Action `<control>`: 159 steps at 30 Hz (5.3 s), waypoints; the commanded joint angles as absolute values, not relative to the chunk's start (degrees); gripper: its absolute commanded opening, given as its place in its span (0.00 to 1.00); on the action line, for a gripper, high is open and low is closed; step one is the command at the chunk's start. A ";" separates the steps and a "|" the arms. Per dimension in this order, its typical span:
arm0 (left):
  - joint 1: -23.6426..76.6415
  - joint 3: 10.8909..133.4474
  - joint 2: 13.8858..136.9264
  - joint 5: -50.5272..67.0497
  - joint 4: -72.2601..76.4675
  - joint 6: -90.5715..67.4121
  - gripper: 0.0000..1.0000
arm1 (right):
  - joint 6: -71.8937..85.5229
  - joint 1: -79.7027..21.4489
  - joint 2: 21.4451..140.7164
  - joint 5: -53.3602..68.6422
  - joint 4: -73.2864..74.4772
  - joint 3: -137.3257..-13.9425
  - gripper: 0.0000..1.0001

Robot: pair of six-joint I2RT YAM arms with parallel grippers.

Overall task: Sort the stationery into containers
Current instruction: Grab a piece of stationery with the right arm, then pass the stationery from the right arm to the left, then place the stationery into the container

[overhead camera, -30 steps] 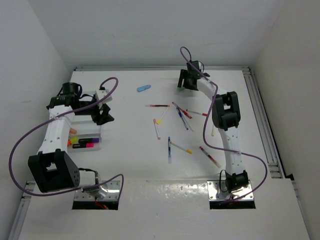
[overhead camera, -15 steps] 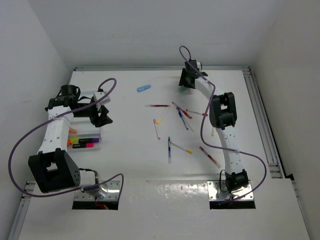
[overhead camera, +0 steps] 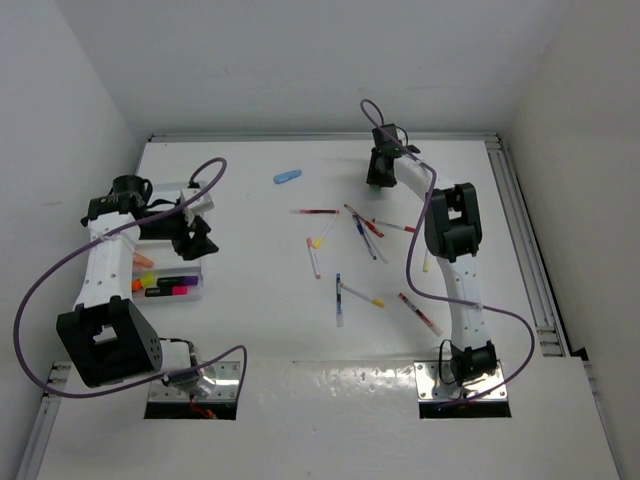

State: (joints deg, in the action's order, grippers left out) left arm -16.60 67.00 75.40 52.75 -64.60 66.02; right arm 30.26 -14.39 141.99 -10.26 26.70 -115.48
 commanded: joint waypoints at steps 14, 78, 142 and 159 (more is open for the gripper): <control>-17.58 68.73 72.95 68.45 -65.32 59.88 0.62 | 19.34 -13.89 125.44 8.59 25.07 -101.54 0.00; 0.00 46.67 58.18 38.41 5.53 -50.44 0.59 | 20.22 -44.65 100.64 10.81 18.54 -95.10 0.00; -13.89 83.51 92.47 16.88 -72.52 80.76 0.08 | 19.95 -16.44 96.77 28.48 31.55 -83.50 0.72; -11.69 76.29 98.34 13.62 -65.30 84.64 0.20 | 18.90 -14.15 96.42 28.13 32.34 -81.12 0.70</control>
